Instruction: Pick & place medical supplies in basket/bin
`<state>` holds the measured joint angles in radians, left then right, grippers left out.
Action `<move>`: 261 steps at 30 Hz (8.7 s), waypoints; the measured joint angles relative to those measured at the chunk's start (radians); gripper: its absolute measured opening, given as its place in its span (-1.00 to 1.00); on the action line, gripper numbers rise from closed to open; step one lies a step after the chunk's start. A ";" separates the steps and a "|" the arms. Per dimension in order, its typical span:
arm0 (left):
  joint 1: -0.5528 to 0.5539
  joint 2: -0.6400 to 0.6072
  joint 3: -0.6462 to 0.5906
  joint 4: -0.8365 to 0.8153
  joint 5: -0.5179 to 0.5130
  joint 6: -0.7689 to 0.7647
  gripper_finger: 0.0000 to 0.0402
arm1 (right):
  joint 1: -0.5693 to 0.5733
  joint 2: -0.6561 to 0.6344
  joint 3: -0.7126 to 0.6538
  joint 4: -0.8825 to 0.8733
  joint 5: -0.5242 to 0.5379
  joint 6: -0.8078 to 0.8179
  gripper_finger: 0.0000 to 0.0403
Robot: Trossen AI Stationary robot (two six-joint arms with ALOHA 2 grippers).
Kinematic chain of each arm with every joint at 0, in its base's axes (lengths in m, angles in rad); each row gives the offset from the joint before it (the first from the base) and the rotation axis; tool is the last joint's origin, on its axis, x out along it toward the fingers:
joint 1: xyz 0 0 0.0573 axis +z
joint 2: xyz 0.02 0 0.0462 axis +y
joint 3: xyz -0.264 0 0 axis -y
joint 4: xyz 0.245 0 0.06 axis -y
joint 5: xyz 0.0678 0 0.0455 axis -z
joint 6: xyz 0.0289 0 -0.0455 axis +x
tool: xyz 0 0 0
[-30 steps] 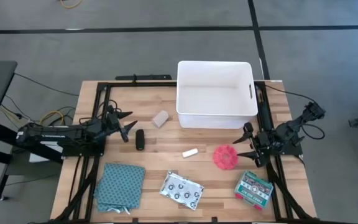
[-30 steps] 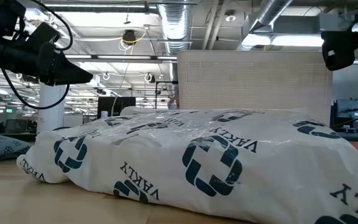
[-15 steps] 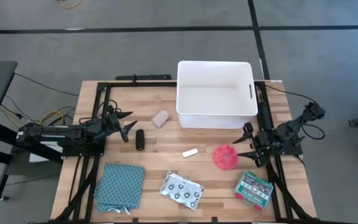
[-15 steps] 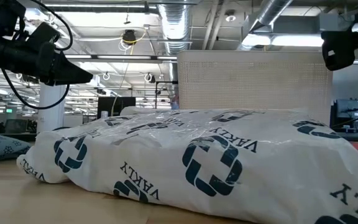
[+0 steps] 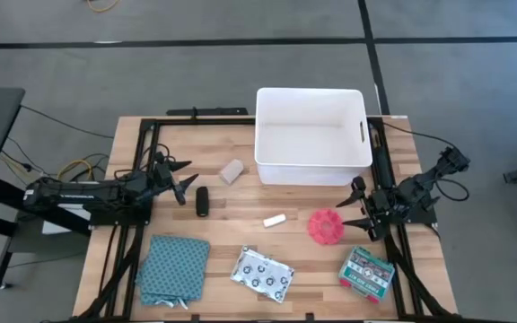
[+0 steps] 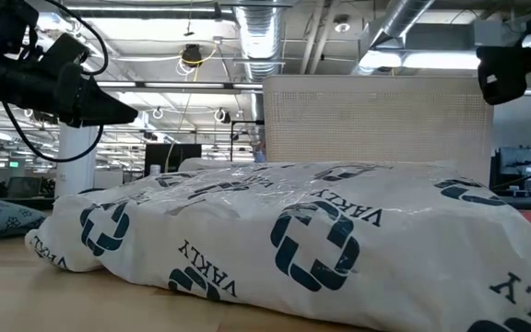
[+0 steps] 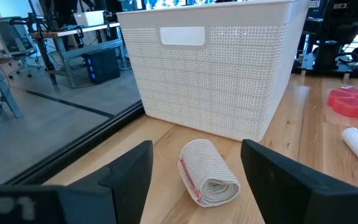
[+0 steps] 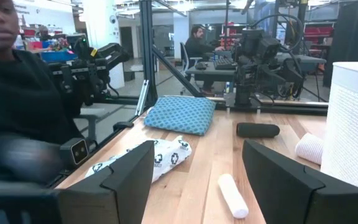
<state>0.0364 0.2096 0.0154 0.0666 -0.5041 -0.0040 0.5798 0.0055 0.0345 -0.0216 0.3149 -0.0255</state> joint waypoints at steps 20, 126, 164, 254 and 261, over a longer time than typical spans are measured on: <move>-0.001 0.000 -0.002 0.307 0.098 0.152 0.17 | 0.000 0.000 0.000 0.004 0.000 0.016 0.19; 0.021 1.218 0.818 -1.008 0.368 -0.815 0.04 | 0.000 0.425 0.475 -0.061 -0.053 -0.001 0.19; 0.003 1.215 0.705 -0.682 0.388 -0.942 0.04 | 0.000 0.425 0.475 -0.076 -0.052 -0.009 0.19; 0.283 1.922 2.339 -1.179 0.342 0.304 -0.15 | -0.007 0.373 0.474 -0.080 -0.051 -0.009 0.19; 0.277 1.744 2.339 -1.380 0.215 0.193 -0.15 | -0.007 0.373 0.474 -0.080 -0.051 -0.009 0.19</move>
<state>0.3131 1.9532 2.3543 -1.3133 -0.2891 0.1886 0.5732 0.3790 0.5083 -0.1014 0.2634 -0.0341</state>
